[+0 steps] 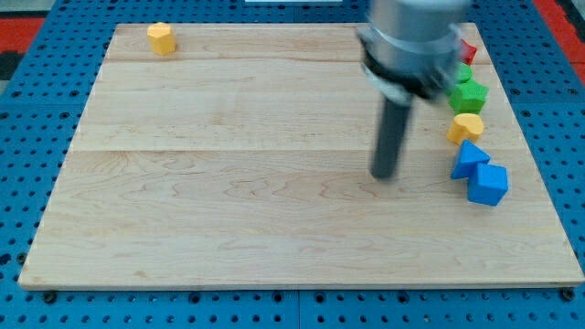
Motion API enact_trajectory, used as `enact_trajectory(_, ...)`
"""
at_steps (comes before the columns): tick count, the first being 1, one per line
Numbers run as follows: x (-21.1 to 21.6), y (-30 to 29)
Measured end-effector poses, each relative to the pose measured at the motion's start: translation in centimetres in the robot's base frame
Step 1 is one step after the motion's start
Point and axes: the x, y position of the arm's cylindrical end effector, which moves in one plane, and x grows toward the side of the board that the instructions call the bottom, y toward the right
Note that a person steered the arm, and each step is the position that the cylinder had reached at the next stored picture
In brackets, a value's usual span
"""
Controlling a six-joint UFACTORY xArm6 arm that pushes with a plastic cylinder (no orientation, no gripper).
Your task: Push the yellow heart left to the blue triangle
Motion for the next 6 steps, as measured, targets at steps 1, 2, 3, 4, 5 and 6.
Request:
enact_trajectory(1,5.8,8.1)
enact_trajectory(2,4.1,17.0)
enact_trajectory(3,-0.4,21.5)
enact_trajectory(4,-6.8,17.9)
enact_trajectory(5,-12.2,14.1)
enact_trajectory(6,-12.0,7.8)
